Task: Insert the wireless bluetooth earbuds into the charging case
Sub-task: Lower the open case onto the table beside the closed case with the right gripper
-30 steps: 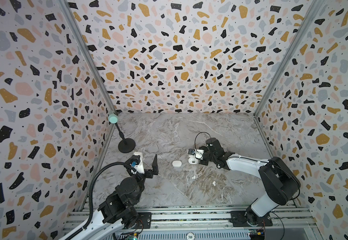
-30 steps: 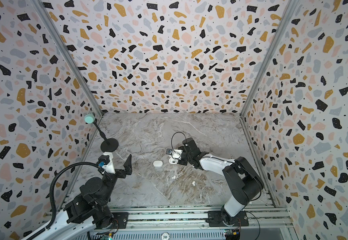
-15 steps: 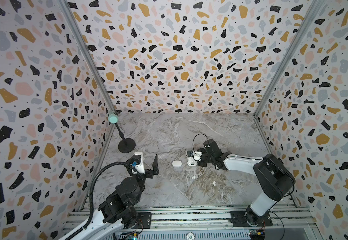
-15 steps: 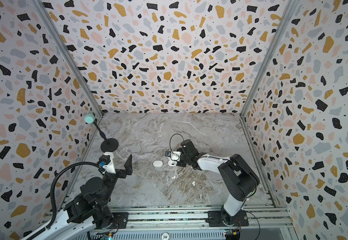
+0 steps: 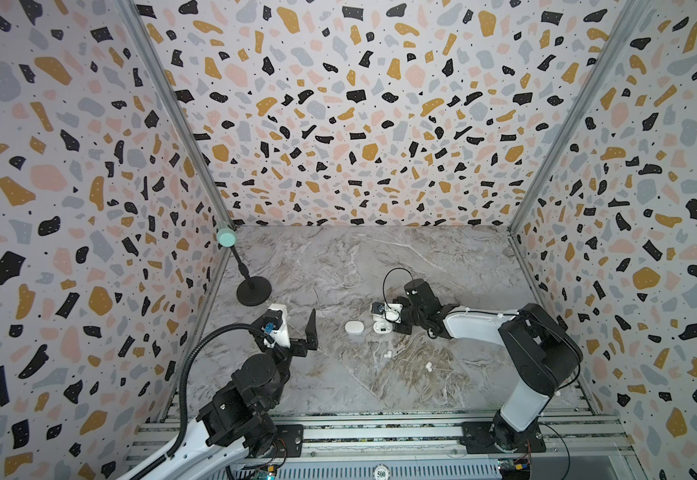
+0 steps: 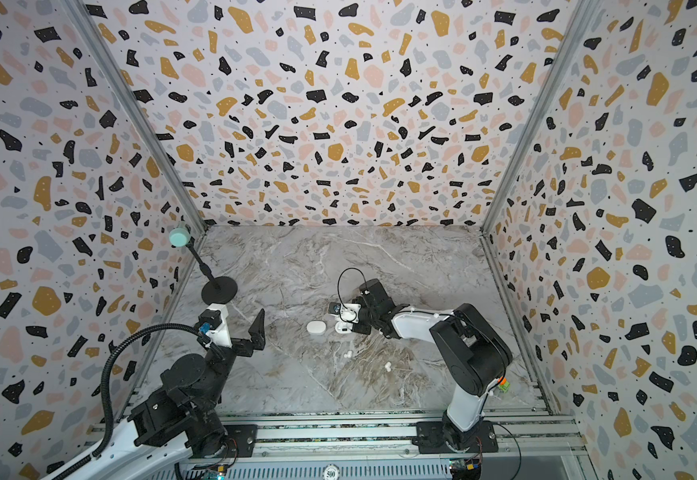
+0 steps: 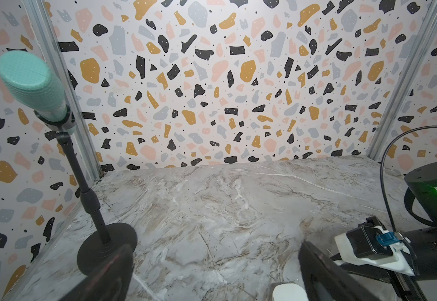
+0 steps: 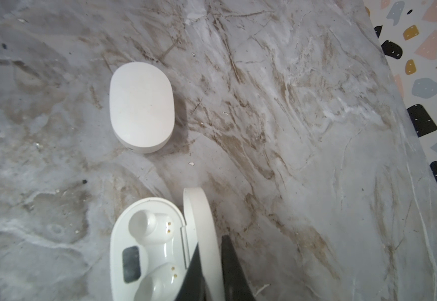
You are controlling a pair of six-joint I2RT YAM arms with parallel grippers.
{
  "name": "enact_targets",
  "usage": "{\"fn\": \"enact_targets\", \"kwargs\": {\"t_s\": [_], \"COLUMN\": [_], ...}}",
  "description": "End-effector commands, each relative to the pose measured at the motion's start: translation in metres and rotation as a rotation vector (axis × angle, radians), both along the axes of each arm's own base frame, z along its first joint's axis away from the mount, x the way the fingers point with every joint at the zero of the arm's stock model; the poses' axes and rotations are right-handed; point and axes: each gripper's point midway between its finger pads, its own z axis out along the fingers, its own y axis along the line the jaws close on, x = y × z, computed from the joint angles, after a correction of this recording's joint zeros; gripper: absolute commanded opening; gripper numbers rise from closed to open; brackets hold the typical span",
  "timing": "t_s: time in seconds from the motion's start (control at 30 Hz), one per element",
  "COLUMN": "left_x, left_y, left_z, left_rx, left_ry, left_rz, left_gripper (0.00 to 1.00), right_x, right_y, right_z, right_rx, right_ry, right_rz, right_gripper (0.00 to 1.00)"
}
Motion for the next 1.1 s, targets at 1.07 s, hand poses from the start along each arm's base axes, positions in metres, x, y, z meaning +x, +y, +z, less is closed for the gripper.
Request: {"fn": "enact_targets", "kwargs": {"t_s": [1.07], "left_x": [0.0021], "left_y": [-0.0023], "left_z": [0.0008], "left_rx": [-0.002], "left_ry": [-0.013], "left_rz": [-0.004], "left_gripper": [1.00], "right_x": [0.0073], "right_y": [0.0139], "right_z": [0.0046], "right_rx": [0.028], "right_ry": [0.007], "right_rz": [-0.001], "right_gripper": [0.06]}}
